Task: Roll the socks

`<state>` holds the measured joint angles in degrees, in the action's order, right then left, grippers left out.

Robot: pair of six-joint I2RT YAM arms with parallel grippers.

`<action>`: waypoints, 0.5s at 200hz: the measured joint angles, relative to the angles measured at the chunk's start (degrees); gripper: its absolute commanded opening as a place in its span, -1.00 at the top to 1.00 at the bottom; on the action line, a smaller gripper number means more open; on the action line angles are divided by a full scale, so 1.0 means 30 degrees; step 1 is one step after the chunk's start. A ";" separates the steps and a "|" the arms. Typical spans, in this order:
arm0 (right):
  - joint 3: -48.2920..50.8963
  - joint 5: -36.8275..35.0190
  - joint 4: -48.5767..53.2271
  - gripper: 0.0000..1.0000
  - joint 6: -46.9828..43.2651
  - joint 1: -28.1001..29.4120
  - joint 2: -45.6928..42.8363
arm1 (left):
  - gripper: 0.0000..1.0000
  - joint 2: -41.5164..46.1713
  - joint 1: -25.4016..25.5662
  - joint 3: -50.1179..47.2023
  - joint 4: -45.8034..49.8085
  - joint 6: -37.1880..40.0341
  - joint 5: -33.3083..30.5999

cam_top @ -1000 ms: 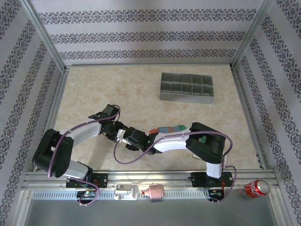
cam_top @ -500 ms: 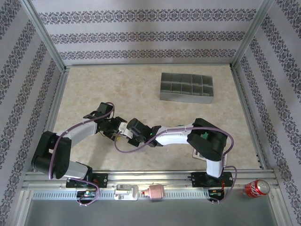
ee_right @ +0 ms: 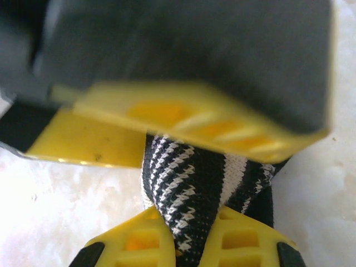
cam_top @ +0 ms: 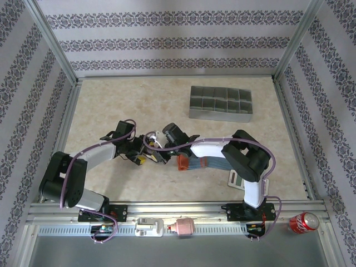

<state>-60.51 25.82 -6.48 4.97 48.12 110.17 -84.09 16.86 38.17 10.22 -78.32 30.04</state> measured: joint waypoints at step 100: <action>0.0903 0.0729 0.0852 0.47 0.2441 -0.1122 -0.1086 | 1.00 -0.2718 0.1144 0.0896 -0.2171 0.0102 0.0925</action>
<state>-57.80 28.01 -3.92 12.29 44.75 106.91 -92.25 20.29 40.86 3.70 -78.02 32.82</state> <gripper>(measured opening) 0.237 0.098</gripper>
